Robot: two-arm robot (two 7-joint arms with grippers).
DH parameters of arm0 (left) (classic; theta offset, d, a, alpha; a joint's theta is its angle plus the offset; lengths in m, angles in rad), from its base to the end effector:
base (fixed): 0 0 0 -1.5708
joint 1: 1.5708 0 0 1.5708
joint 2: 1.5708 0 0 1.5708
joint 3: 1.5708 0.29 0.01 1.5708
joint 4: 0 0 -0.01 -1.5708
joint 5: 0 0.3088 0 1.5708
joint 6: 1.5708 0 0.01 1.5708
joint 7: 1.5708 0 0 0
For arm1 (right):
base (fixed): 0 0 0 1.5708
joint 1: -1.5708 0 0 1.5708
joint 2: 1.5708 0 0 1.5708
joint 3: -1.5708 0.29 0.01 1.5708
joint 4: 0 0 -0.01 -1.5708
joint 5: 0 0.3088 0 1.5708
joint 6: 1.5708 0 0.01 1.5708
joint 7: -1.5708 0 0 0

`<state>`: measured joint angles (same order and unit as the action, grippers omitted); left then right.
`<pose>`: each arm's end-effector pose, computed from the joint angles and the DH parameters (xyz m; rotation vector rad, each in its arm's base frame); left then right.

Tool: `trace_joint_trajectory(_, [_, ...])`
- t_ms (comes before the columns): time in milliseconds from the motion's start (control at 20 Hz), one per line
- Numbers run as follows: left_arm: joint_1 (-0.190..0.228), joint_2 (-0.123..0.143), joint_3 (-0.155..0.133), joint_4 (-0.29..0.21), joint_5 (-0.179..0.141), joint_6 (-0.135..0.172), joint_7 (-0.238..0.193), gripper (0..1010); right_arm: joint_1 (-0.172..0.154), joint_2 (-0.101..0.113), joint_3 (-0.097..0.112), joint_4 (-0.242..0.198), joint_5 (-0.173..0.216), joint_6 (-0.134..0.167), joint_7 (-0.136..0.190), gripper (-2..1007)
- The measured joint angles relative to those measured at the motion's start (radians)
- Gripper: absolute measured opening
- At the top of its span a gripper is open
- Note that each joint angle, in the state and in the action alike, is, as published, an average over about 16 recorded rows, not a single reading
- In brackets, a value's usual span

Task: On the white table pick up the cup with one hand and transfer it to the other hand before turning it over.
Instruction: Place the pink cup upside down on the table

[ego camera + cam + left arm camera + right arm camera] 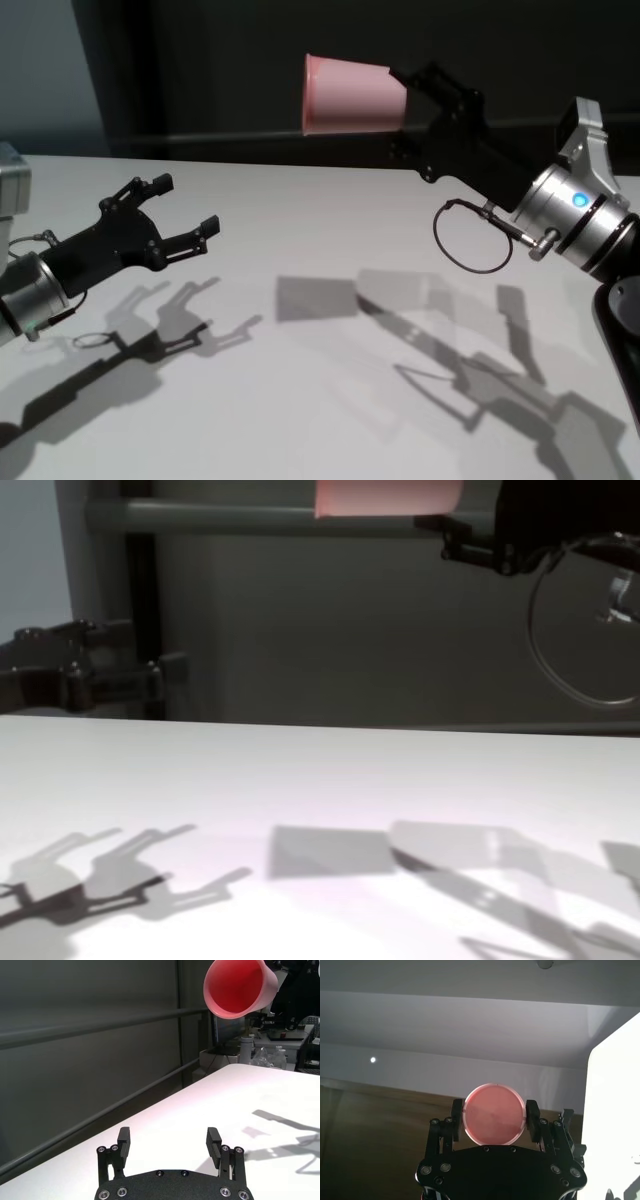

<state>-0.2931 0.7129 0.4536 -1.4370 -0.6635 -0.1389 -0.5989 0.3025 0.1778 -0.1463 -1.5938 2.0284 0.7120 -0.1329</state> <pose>0.3811 0.1162 -0.2514 0.0697 -0.0828 0.7131 0.3953 0.0013 -0.1854 0.6891 1.3988 -0.3399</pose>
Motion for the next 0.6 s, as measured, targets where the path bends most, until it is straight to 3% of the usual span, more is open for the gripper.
trace_joint_trajectory(600, [0.076,-0.018,-0.026,0.007,0.008,-0.012,0.035,1001,0.0,0.0,0.0,0.0,0.0,0.0,0.0,736])
